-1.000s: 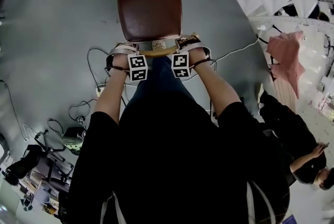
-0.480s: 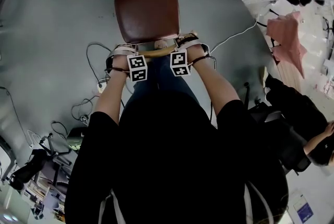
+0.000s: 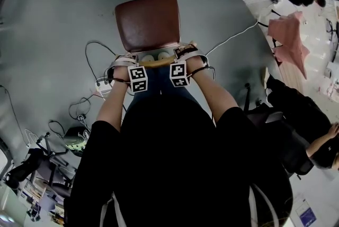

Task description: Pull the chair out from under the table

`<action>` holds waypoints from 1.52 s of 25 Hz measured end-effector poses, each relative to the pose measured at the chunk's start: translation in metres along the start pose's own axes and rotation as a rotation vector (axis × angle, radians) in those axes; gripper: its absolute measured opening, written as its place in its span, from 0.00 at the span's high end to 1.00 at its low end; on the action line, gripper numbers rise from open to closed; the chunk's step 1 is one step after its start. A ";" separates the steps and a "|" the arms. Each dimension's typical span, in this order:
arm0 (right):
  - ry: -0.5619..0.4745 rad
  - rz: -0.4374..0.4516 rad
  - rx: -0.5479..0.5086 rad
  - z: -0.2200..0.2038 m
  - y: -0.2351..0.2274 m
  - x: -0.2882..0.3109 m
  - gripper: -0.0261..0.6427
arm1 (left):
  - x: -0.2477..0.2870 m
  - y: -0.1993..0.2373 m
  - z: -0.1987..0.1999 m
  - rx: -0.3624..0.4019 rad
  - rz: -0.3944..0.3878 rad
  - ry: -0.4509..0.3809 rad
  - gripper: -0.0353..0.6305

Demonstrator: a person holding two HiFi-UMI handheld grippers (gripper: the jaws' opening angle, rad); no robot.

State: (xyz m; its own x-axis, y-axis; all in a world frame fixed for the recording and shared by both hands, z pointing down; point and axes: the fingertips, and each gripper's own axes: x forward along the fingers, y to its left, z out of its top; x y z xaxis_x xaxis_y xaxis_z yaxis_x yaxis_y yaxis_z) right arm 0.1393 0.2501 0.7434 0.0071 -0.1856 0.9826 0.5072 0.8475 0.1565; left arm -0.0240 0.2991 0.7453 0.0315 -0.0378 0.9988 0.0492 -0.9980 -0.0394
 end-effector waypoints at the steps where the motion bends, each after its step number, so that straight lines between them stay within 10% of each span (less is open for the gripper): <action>1: 0.000 0.001 0.002 0.000 0.004 -0.001 0.72 | 0.000 -0.004 0.002 -0.003 0.001 0.001 0.71; 10: -0.024 0.017 0.097 -0.001 0.011 -0.001 0.72 | 0.000 -0.007 0.008 -0.081 0.011 -0.022 0.68; 17: -0.100 0.008 0.242 -0.011 0.005 -0.027 0.67 | -0.033 0.000 0.013 -0.167 0.017 -0.149 0.58; 23: -0.208 -0.008 0.474 -0.030 -0.013 -0.068 0.67 | -0.090 0.030 0.019 -0.294 0.116 -0.302 0.69; 27: -0.289 -0.152 0.621 -0.043 -0.058 -0.109 0.89 | -0.135 0.070 0.015 -0.424 0.272 -0.380 0.85; 38: -0.516 -0.618 0.854 -0.067 -0.176 -0.270 0.93 | -0.294 0.150 0.000 -0.673 0.692 -0.615 0.94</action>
State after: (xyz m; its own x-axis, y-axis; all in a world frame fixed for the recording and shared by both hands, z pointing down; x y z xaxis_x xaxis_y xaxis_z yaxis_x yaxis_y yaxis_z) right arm 0.1057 0.1177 0.4439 -0.4872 -0.6253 0.6096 -0.4427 0.7785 0.4449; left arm -0.0260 0.1602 0.4457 0.3356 -0.7435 0.5785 -0.7073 -0.6044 -0.3666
